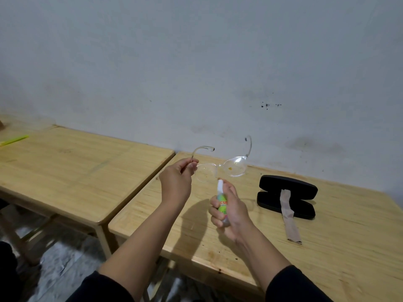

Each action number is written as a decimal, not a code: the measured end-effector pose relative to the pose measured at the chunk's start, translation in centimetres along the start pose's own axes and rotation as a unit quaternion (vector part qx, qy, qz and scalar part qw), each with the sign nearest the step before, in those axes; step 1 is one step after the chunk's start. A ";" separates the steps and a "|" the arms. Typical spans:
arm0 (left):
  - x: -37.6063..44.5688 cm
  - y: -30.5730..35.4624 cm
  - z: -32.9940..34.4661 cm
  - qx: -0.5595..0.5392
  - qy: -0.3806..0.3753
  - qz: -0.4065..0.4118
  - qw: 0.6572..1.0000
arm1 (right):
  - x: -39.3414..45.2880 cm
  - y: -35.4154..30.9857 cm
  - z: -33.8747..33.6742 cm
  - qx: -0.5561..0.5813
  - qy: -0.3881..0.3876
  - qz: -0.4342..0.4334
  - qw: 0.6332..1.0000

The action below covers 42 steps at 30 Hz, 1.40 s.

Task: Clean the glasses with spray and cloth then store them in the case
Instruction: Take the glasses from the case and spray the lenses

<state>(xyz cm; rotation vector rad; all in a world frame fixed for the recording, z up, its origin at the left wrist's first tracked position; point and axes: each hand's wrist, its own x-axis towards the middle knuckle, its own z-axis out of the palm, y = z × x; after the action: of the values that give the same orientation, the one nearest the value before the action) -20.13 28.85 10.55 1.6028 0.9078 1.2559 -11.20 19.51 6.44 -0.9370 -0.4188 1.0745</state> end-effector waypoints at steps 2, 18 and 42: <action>-0.1 0.1 0.3 0.002 -0.004 0.003 1.000 | 0.1 0.4 0.7 -0.013 -0.020 0.002 1.000; -0.9 0.5 4.0 0.025 -0.049 0.019 0.998 | -4.9 -4.6 -7.5 -0.438 0.211 -0.207 0.849; -11.8 5.4 21.1 0.015 -0.236 0.077 0.969 | -26.1 -11.9 -25.7 -0.396 0.533 -0.275 0.695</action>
<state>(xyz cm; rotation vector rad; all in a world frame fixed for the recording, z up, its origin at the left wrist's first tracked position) -2.02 11.96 9.58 1.9145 0.5121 0.8985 1.67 -16.82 5.18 -1.8619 -0.1201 -0.3865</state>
